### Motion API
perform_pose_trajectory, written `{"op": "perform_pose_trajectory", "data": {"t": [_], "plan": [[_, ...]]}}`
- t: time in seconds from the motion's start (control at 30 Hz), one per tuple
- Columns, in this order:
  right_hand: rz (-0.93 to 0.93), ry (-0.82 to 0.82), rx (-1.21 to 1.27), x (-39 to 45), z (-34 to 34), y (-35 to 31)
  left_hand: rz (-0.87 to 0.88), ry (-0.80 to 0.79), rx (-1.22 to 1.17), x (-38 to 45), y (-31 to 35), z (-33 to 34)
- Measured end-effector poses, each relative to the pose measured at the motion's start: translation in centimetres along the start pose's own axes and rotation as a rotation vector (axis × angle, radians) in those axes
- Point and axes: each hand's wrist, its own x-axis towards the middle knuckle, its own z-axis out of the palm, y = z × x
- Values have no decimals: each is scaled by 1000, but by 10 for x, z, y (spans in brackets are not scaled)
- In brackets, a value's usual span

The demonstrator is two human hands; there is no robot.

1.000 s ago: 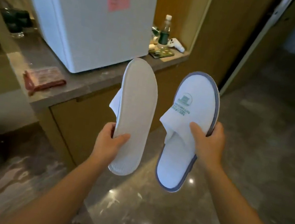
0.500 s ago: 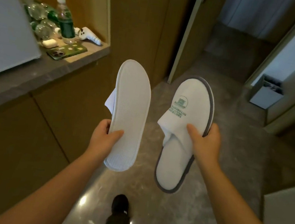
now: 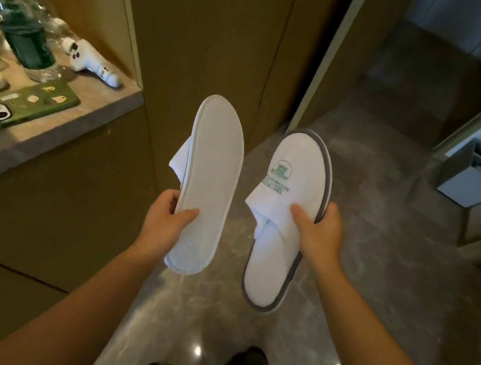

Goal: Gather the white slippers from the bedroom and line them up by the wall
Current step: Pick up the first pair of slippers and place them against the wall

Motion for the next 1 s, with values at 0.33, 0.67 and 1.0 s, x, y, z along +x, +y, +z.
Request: {"op": "perform_pose_trajectory", "data": {"t": [0.33, 0.67, 1.0], "plan": [[-63, -476, -224, 222, 78, 72, -218, 315, -61, 127, -52, 95], [34, -696, -262, 305, 188, 239, -491, 598, -207, 221, -210, 181], [204, -630, -198, 337, 322, 532, -549, 607, -211, 318, -479, 267]]}}
